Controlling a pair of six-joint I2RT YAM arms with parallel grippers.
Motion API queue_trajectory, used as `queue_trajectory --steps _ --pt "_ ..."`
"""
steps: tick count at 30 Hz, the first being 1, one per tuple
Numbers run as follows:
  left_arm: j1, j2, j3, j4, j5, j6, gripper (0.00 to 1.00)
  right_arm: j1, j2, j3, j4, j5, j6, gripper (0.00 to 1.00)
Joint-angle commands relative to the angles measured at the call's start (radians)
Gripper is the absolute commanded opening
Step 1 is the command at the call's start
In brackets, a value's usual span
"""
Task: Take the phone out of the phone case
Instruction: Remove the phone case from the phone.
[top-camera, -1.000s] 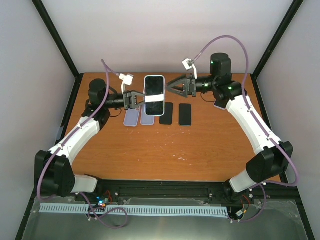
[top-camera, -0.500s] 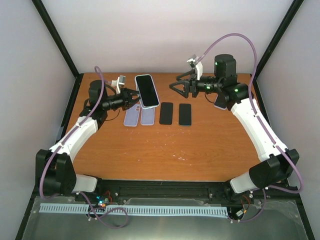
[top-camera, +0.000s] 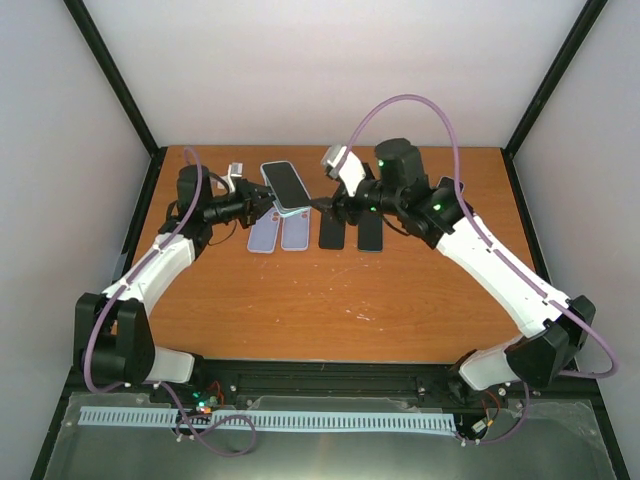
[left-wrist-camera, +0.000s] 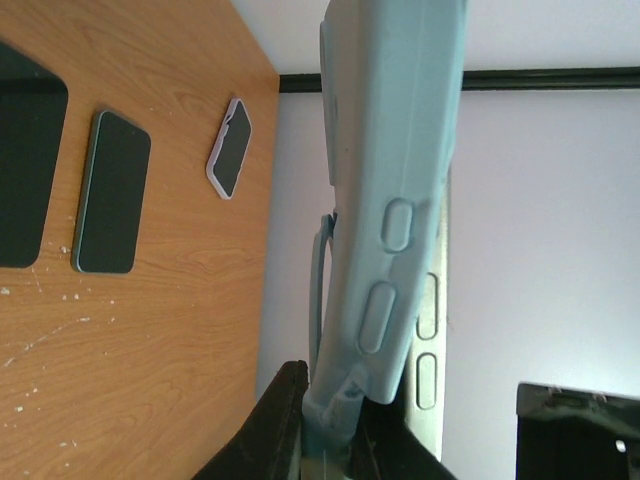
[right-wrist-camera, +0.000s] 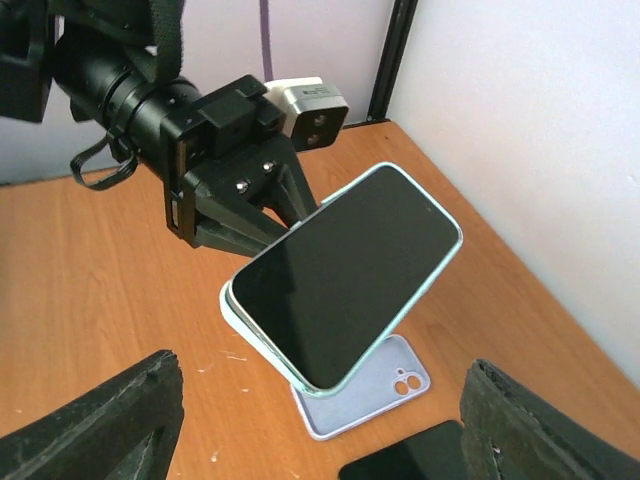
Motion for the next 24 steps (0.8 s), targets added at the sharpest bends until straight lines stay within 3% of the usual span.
queue_trajectory --steps 1,5,15,24 --pt "0.006 -0.002 0.005 0.078 0.029 -0.076 0.01 0.105 0.006 -0.024 0.036 0.238 -0.146 0.74" --pt "0.005 -0.001 -0.001 0.085 0.033 -0.094 0.01 0.189 0.038 -0.039 0.080 0.420 -0.214 0.73" --pt "0.005 0.002 -0.010 0.100 0.040 -0.130 0.01 0.312 0.113 -0.045 0.149 0.614 -0.316 0.70" --pt "0.005 -0.003 -0.016 0.108 0.044 -0.142 0.01 0.343 0.181 -0.051 0.220 0.738 -0.373 0.67"
